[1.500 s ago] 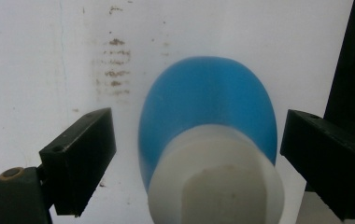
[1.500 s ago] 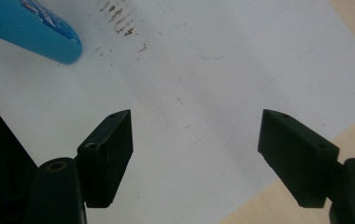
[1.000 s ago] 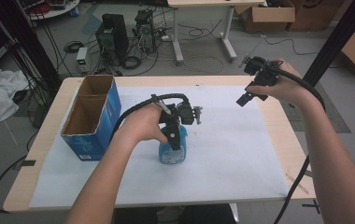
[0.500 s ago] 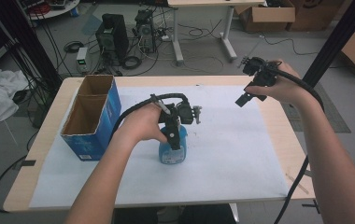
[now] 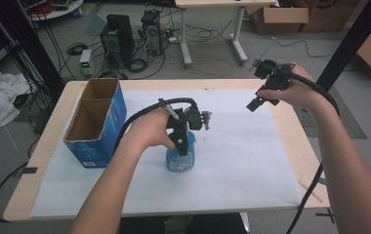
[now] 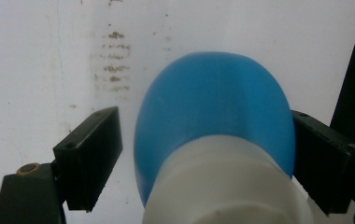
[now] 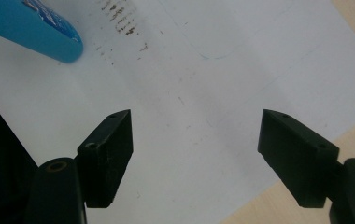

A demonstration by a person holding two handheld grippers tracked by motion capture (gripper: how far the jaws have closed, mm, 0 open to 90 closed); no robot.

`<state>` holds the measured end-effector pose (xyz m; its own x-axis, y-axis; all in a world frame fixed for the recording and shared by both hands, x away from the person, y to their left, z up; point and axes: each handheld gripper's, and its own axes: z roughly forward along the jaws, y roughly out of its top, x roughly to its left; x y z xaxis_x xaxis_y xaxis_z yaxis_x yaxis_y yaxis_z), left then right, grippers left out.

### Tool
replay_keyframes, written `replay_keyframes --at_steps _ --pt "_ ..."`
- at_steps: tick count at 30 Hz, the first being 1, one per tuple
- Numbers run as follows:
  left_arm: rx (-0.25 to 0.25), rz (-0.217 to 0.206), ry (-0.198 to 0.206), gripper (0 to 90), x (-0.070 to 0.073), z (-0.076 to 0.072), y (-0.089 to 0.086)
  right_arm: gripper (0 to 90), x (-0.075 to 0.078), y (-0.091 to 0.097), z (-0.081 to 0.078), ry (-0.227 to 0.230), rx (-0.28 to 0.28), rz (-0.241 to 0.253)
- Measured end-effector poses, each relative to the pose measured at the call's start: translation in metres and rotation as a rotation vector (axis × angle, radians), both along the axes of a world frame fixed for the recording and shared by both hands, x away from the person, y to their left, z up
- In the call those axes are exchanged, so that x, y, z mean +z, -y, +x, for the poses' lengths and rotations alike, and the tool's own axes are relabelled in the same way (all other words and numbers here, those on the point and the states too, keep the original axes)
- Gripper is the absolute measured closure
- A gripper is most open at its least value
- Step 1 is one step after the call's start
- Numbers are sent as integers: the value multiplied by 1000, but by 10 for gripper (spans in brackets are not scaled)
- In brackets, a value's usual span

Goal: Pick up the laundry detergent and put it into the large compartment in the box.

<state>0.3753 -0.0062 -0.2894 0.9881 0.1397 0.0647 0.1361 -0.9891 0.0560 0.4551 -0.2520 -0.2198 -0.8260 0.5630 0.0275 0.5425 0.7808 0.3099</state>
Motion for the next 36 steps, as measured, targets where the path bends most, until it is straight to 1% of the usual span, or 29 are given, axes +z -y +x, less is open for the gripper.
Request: replay_keyframes --at_steps 4,15,22,24,30,31,33,36 --pt "2 3 4 182 0 0 0 266 0 0 0 -1 1 -2" --pt "-6 9 -6 211 -2 0 3 266 0 1 0 -3 -2 -2" --pt "1 16 1 242 -3 1 2 266 0 2 0 -2 -3 1" --pt "6 16 -4 242 -3 1 2 266 0 2 0 -1 -3 -2" --pt "1 23 -5 250 -4 1 3 266 0 2 0 -3 -4 -1" --pt "2 26 -10 250 -4 2 3 266 -1 2 0 -3 -5 -1" --pt "-4 27 -5 254 -5 2 3 266 -1 2 0 -4 -4 -2" --pt "-3 27 -10 265 -5 2 3 266 -1 2 0 -4 -6 0"
